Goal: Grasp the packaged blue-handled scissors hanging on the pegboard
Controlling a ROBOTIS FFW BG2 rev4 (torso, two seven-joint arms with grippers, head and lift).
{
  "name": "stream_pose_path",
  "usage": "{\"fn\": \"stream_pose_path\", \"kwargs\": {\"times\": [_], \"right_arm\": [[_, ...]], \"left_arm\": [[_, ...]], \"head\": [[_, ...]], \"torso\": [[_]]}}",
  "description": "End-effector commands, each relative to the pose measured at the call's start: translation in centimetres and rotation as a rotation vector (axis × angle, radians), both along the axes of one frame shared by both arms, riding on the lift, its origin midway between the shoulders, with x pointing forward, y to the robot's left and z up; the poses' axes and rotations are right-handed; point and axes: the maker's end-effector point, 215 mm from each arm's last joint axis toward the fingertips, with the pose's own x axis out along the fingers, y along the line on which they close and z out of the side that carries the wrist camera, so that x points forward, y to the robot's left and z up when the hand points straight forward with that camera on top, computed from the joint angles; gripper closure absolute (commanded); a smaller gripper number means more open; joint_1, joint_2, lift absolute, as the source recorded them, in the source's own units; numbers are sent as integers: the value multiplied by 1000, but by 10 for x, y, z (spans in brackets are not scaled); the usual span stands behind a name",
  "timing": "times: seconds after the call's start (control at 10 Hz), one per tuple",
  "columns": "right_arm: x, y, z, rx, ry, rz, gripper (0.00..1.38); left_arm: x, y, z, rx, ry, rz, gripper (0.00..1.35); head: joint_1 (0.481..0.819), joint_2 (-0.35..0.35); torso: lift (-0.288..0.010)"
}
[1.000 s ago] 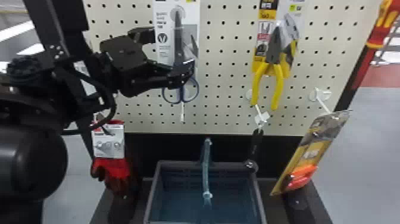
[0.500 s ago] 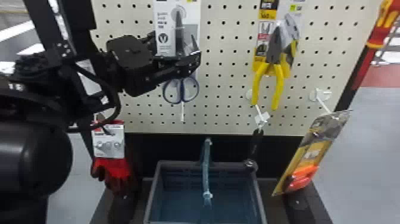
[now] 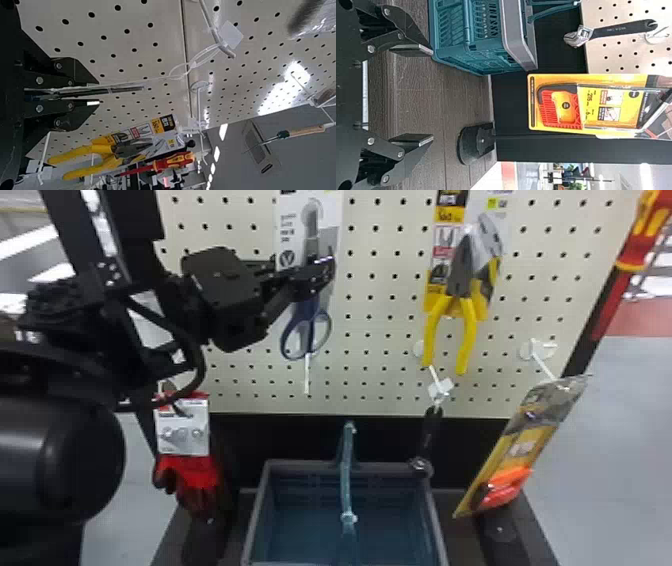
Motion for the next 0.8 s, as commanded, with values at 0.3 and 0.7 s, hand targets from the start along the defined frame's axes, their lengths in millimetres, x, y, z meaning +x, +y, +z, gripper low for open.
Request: {"fn": "stream_pose_path", "kwargs": {"times": [0.3, 0.7], "right_arm": [[1, 0, 0, 0, -2, 1, 498], [1, 0, -1, -1, 0, 1, 498]], "left_arm": [[0, 0, -1, 5, -1, -1, 1070], [-1, 0, -4, 0, 7, -1, 1070]], "head": [[549, 0], [549, 0]], "torso": [[-100], [-100]]}}
